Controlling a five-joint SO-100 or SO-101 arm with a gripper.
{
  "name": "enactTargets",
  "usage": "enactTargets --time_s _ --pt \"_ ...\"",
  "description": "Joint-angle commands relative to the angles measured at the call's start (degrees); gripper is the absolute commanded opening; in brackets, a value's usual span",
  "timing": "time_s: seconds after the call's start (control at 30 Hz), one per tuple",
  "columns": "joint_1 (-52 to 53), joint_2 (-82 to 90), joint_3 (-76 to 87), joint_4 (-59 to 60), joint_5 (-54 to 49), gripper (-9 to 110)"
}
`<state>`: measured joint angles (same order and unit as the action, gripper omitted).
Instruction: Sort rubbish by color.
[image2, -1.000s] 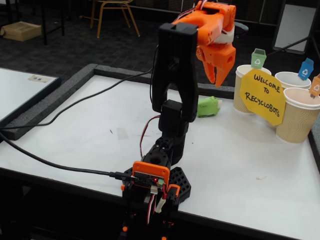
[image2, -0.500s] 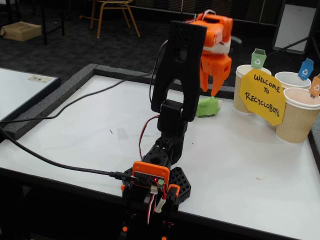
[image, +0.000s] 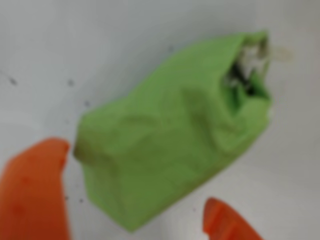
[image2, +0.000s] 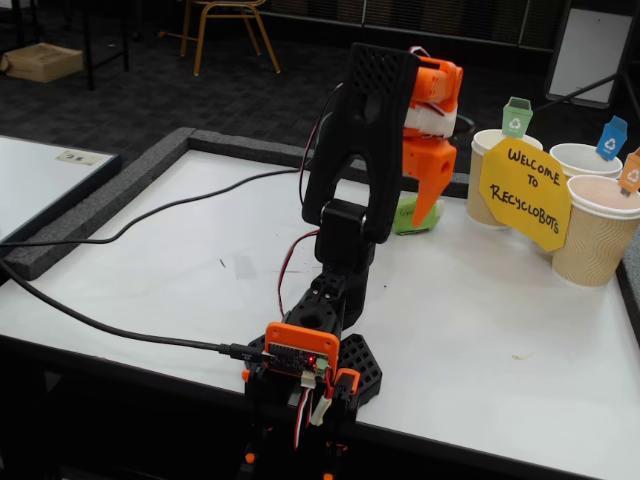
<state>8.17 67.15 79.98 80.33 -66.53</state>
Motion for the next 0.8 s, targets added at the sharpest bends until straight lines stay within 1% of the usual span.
enactTargets --time_s 0.0,0.1,0.17,0.4,0.53,0.77 --pt "-0.7 1.14 -8.35 -1.49 -0.44 13" --pt "-0.35 0.97 -8.53 -3.25 -0.35 4" --pt "-0.09 0.97 -9.14 -3.96 -0.35 1" --pt "1.23 1.14 -13.36 -3.78 -0.26 0" --pt "1.14 2.37 -17.4 -0.97 -0.26 0" --pt "-0.62 13.27 -20.48 5.8 0.0 0"
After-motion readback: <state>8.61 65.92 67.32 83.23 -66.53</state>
